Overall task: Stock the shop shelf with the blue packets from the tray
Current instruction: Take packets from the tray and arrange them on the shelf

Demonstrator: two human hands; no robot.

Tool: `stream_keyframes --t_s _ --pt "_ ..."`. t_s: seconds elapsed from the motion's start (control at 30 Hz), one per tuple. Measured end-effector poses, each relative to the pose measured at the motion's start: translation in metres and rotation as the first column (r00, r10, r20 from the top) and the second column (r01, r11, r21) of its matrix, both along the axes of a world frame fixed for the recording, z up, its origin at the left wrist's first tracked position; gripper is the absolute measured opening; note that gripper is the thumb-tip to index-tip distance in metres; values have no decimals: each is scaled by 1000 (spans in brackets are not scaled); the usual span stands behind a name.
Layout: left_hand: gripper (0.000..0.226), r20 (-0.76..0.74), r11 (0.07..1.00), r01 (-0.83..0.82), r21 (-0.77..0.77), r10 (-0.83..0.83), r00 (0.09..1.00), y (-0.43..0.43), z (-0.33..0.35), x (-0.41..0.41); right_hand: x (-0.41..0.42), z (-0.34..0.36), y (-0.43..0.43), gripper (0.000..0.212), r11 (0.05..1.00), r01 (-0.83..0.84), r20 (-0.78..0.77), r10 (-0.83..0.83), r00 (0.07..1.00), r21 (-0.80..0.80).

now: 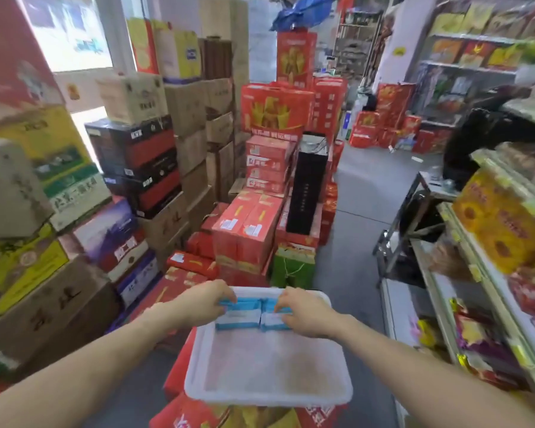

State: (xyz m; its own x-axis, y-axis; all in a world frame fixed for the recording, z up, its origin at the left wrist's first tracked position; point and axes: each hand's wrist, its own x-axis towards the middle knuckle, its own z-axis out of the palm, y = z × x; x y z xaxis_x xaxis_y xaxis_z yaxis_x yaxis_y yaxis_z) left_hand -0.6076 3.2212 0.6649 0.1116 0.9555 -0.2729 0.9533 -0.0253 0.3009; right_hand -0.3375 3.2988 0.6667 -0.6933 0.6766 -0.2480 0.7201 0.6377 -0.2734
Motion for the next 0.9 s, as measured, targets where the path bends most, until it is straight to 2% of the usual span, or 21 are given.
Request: stream_keyframes --t_s 0.23,0.5,0.63,0.9 --pt "37 83 996 83 7 -84 993 4 -57 10 -6 -62 10 37 1000 3 151 -7 988 27" --pt "42 -143 993 118 31 -112 983 24 -85 13 -8 -76 15 38 993 -44 207 21 978 106" --pt "37 -178 990 127 62 -114 977 29 -92 14 -6 -80 14 36 997 -14 192 -1 981 81" --pt "30 -315 977 214 -21 -209 926 24 -96 27 3 -95 5 31 999 44 197 -42 979 -6"
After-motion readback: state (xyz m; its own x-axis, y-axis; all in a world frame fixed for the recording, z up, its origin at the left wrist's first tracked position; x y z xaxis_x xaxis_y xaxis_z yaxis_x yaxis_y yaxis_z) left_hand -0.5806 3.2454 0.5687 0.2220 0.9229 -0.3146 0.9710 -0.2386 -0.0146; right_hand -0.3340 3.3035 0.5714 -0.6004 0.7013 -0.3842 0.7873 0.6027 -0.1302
